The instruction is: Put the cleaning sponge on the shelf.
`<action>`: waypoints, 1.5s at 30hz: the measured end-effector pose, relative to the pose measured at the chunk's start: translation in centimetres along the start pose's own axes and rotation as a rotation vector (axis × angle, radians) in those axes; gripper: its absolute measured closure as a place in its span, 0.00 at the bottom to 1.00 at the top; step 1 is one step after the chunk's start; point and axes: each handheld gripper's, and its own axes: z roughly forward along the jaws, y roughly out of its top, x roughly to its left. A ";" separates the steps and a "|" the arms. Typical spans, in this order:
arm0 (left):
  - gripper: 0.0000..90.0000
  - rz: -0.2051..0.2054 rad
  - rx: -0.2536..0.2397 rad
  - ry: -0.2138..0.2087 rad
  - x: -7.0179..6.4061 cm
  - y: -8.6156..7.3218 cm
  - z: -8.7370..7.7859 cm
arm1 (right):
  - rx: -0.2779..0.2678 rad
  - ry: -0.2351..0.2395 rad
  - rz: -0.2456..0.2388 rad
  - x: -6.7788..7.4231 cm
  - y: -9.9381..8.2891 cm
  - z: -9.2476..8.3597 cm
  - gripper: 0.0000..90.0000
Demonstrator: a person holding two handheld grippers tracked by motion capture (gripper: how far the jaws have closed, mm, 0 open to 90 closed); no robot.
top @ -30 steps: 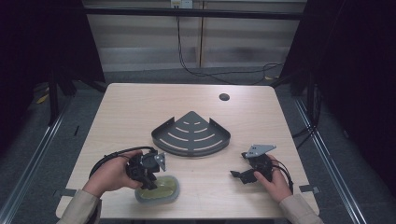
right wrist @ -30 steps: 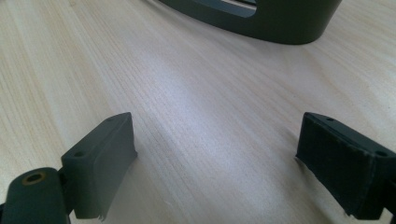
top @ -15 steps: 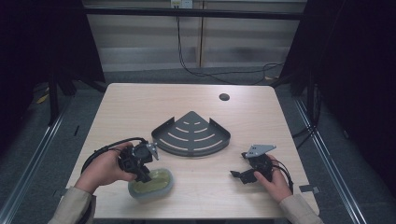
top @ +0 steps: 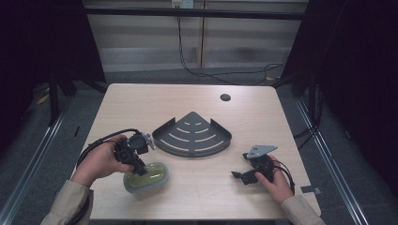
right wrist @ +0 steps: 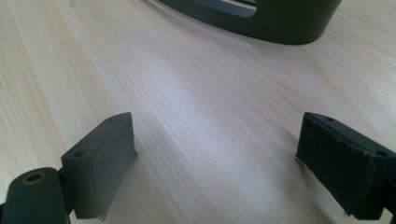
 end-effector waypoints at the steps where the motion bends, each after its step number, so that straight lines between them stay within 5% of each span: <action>1: 0.79 -0.011 -0.008 0.001 0.0 0.0 -0.1 | -0.001 0.000 -0.001 0.0 0.0 0.0 0.12; 26: 0.79 -0.118 -0.029 0.019 2.2 0.7 -2.3 | -0.001 0.000 -0.001 0.0 0.0 0.0 0.12; 33: 0.79 -0.174 -0.039 0.028 3.0 1.0 -2.9 | -0.002 0.000 0.001 0.0 0.0 0.0 0.12; 45: 0.79 -0.199 -0.034 0.032 4.0 2.1 -3.7 | -0.004 -0.001 -0.002 0.0 0.0 0.0 0.12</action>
